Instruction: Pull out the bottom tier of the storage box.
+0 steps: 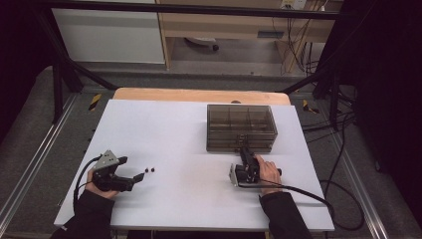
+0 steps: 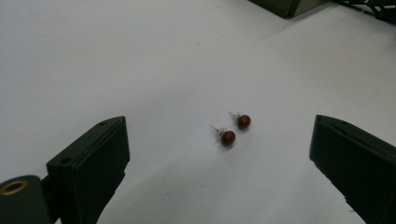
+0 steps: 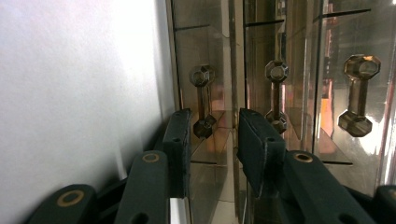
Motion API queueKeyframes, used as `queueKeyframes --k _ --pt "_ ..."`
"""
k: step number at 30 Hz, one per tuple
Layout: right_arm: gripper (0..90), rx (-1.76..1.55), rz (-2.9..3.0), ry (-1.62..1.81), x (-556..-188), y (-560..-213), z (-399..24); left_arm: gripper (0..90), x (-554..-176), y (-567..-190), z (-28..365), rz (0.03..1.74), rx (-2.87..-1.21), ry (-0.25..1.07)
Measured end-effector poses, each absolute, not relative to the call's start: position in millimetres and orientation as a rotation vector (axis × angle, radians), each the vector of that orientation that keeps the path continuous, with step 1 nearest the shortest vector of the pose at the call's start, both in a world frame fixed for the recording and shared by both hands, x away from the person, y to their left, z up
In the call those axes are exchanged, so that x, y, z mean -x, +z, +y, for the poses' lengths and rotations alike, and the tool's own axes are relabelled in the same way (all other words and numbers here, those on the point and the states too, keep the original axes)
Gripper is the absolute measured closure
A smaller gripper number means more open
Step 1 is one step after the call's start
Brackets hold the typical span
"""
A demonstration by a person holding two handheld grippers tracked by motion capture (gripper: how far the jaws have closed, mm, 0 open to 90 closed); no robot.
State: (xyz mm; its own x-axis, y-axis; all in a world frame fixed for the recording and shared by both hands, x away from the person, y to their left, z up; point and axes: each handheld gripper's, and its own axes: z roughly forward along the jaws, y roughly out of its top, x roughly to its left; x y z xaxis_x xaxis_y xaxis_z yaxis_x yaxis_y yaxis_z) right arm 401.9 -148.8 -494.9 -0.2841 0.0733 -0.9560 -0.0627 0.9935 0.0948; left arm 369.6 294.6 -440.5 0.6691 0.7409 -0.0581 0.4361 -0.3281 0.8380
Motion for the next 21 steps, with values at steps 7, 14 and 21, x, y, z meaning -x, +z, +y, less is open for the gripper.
queueKeyframes --k 7,14,21 --pt "67.9 0.017 1.856 0.127 -402.3 -493.8 -149.6 4.9 -369.6 -440.5 294.5 0.913 -1.974 0.421" --pt "68.3 0.023 1.860 0.120 -401.3 -493.3 -149.7 4.9 -369.6 -440.3 294.6 0.914 -1.973 0.423" --pt "68.3 0.032 1.864 0.120 -399.1 -493.0 -150.0 4.9 -369.5 -440.4 294.3 0.914 -1.977 0.424"
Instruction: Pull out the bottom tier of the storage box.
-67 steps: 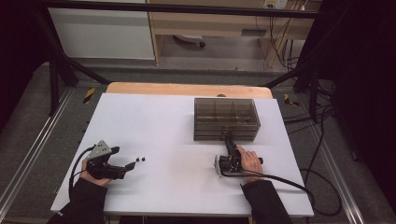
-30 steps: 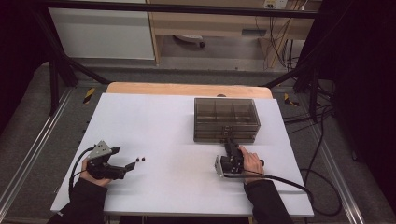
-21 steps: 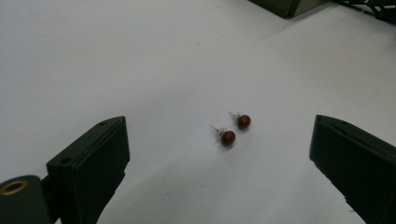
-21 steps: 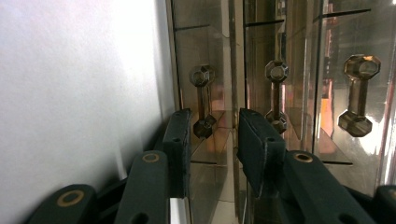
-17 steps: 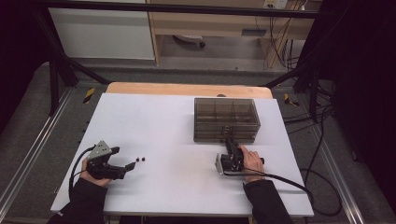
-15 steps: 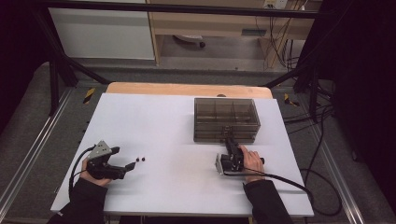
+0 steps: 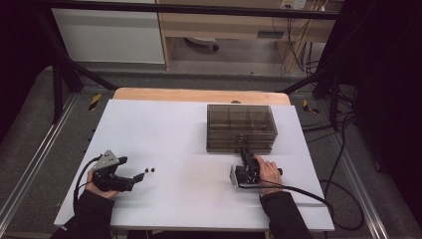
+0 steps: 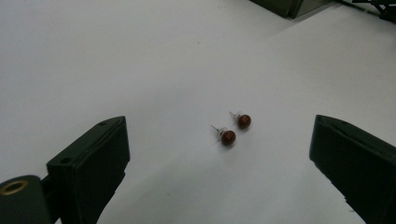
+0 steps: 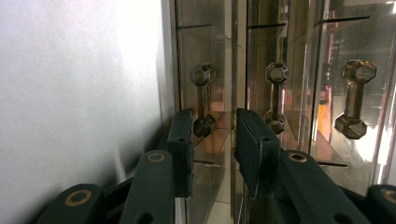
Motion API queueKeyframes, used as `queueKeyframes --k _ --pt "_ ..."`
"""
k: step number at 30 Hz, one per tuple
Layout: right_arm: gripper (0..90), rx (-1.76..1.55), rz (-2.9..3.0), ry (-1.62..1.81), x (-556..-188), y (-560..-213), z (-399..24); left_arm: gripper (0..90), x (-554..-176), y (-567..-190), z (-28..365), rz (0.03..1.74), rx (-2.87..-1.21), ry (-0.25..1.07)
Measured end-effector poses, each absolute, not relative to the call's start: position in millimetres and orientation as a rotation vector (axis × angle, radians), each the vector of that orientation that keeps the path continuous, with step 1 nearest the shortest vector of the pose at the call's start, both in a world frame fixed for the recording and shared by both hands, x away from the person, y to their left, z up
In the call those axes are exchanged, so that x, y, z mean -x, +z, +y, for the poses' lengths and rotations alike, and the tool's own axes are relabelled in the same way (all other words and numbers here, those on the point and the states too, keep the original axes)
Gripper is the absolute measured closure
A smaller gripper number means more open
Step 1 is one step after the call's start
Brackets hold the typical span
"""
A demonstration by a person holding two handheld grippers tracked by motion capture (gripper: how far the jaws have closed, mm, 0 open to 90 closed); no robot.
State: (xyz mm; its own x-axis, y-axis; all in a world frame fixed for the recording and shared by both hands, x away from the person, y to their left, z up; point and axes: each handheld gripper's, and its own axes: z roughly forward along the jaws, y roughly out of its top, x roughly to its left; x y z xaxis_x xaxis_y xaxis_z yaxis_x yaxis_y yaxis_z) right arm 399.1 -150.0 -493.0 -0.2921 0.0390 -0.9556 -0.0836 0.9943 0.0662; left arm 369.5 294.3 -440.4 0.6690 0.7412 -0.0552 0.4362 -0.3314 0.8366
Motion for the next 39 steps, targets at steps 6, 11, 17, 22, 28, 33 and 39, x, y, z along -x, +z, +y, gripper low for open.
queueKeyframes --k 6,11,17,22,28,33,39 --pt "68.4 0.039 1.867 0.115 -396 -492 -150 4.9 -369 -440 294 0.914 -1.976 0.425" --pt "68.5 0.034 1.874 0.113 -393 -492 -150 4.9 -370 -441 294 0.913 -1.980 0.426" --pt "68.6 0.048 1.874 0.114 -391 -491 -150 5.0 -370 -441 294 0.914 -1.977 0.423" --pt "68.7 0.053 1.878 0.115 -388 -490 -150 5.0 -370 -441 294 0.914 -1.977 0.423" --pt "68.7 0.046 1.885 0.111 -386 -490 -150 5.0 -370 -441 294 0.915 -1.975 0.424" --pt "68.8 0.056 1.884 0.113 -384 -489 -150 5.0 -370 -441 294 0.915 -1.978 0.423" --pt "68.8 0.062 1.883 0.118 -381 -488 -150 5.0 -370 -441 294 0.914 -1.979 0.423"
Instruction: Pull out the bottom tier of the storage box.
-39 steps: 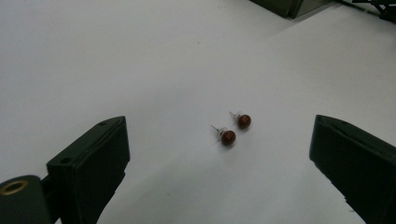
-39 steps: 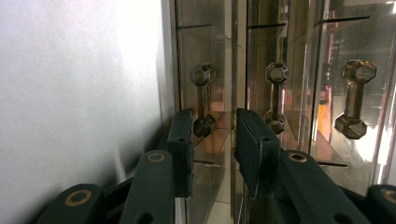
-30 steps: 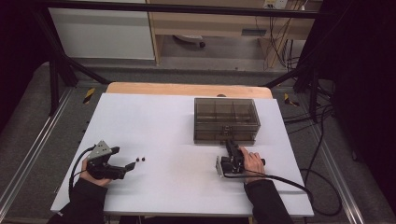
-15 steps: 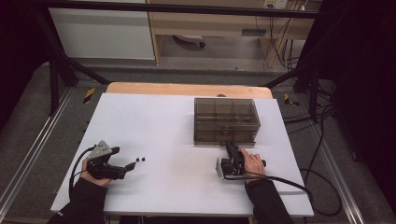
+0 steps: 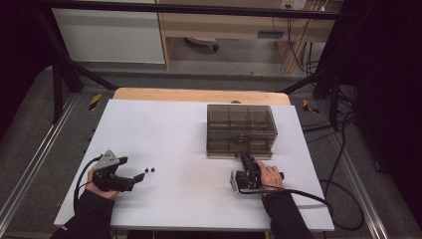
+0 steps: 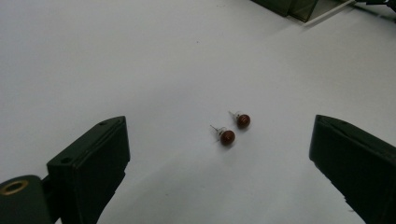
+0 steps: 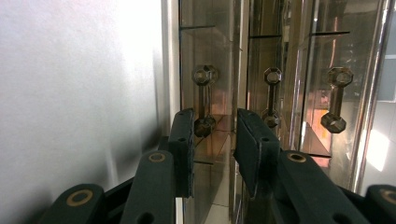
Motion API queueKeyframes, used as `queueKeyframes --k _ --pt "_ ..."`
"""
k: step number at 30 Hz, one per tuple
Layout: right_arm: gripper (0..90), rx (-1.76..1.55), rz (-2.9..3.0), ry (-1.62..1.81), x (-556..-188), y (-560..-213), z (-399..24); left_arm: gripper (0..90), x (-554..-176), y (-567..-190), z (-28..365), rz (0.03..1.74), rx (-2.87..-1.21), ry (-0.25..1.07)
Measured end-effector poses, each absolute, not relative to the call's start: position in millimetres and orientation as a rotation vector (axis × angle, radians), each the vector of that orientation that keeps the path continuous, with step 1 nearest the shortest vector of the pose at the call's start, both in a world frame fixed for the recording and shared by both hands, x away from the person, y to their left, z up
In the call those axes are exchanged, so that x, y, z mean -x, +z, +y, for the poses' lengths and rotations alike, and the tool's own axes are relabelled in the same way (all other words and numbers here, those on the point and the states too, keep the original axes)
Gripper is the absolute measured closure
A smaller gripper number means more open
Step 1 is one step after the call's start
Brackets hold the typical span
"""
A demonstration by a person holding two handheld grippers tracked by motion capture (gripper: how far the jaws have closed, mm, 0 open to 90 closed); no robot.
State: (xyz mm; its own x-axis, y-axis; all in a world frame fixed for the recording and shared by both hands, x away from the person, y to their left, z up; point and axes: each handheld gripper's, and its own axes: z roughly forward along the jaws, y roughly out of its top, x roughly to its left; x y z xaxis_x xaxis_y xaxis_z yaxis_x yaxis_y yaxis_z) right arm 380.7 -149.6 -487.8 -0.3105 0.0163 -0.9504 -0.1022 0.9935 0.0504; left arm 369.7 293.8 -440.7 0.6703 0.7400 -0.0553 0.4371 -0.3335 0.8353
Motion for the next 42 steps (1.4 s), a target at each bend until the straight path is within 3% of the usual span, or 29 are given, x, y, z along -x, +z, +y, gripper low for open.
queueKeyframes --k 42 --pt "68.8 0.072 1.902 0.116 -361 -486 -152 5.0 -369 -440 294 0.913 -1.976 0.427"
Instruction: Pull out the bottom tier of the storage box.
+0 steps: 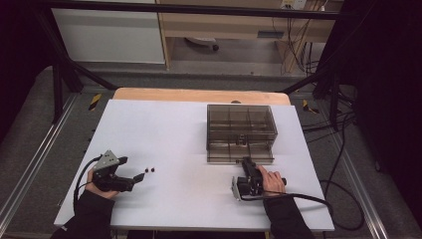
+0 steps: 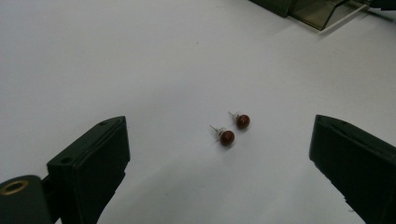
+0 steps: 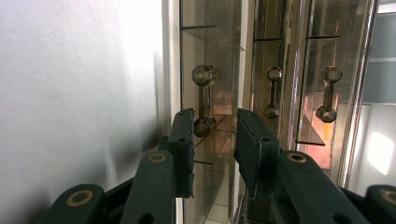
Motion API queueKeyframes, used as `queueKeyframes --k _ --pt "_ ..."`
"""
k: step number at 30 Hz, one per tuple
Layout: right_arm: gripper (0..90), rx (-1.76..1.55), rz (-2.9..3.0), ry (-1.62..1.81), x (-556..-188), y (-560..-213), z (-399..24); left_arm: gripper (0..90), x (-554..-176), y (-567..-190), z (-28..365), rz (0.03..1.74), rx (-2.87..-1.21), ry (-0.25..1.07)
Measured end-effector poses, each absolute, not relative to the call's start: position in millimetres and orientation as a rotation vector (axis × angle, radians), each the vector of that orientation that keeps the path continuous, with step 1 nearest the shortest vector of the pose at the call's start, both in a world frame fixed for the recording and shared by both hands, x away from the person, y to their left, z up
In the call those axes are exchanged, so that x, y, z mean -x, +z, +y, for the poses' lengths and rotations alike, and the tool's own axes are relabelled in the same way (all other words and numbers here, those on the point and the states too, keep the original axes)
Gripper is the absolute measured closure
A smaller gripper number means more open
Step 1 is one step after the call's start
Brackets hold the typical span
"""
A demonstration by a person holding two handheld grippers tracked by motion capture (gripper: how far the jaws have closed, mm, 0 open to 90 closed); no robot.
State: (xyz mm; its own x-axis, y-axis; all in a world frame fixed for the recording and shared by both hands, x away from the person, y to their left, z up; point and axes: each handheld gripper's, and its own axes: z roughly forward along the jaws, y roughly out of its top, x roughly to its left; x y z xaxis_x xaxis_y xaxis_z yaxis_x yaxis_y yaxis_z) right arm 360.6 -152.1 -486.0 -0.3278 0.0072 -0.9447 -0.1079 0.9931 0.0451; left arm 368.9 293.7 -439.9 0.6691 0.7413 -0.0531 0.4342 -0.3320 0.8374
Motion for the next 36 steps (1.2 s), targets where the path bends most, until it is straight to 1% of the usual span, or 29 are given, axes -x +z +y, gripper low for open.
queueKeyframes --k 36 --pt "68.4 0.077 1.929 0.125 -348 -485 -154 5.0 -368 -439 294 0.912 -1.978 0.429"
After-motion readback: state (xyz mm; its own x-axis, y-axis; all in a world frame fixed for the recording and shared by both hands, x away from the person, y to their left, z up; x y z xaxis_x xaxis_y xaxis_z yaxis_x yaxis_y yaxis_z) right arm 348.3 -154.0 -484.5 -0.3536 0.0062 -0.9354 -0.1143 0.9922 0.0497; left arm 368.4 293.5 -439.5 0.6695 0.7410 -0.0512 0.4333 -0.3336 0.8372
